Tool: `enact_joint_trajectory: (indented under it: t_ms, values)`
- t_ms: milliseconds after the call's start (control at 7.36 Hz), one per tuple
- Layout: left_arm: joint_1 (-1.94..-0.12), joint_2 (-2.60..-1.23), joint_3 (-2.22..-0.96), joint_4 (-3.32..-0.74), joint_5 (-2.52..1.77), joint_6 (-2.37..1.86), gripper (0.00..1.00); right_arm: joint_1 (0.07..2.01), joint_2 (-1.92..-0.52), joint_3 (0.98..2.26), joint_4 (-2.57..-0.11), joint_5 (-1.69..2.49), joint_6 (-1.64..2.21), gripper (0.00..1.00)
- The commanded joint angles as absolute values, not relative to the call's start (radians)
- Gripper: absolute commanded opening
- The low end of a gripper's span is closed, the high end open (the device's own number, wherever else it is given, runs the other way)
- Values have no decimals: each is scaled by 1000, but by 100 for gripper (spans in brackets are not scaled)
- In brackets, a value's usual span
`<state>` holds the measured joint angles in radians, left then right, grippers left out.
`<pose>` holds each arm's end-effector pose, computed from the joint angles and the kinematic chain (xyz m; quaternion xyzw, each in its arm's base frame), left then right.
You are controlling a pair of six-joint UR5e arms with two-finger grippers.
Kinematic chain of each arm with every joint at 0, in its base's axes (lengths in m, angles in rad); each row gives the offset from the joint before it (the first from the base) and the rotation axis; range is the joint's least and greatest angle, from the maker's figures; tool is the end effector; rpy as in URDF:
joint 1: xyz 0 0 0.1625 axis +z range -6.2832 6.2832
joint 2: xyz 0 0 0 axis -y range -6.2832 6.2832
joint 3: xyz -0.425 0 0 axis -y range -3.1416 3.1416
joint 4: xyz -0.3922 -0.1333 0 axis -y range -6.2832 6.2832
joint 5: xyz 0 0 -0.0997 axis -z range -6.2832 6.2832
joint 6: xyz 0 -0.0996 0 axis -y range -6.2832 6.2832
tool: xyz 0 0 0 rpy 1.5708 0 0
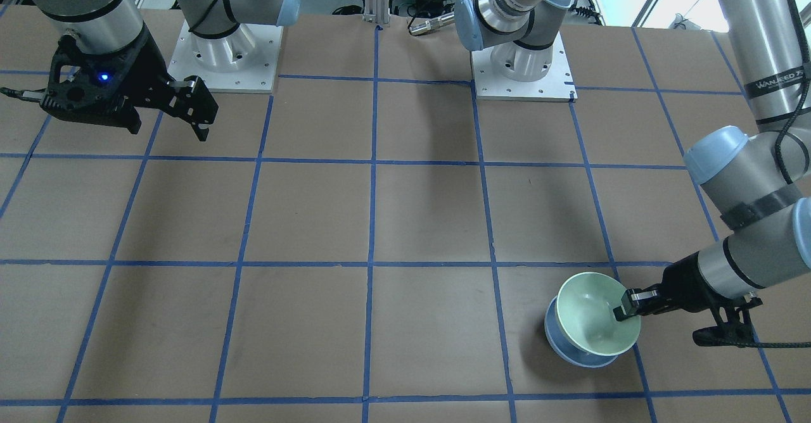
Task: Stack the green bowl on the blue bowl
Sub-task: 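Lower the pale green bowl into the light blue bowl, then open the left gripper and raise it off the stacked bowls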
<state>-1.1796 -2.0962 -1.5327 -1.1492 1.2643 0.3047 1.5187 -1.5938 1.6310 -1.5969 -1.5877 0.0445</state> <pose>0.0980 -0.6659 0.2452 0.0477 -0.9866 0.0215 0.1545 0.1064 -0.4869 0.4721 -0.0482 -0.9988 -0.0056 0.0084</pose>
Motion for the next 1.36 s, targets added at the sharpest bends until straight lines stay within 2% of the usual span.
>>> enact_joint_trajectory:
  t_ms: [0,544,951,1223]
  values:
    - [-1180,-2095,-1536,-1126,1264,308,100,1519,-1594,1631,-1597,-1588,44,100]
    - [-1205,-2025,-1525,-1143,1325,292,100,1519,-1594,1631,-1597,-1588,44,100]
    - [-1400,-1890,-1519,-1230,1545,148,100,1519,-1594,1631,-1597,-1588,44,100]
    - [-1512,-1765,-1511,-1375,1557,31,100,1519,-1594,1631,-1597,-1588,44,100]
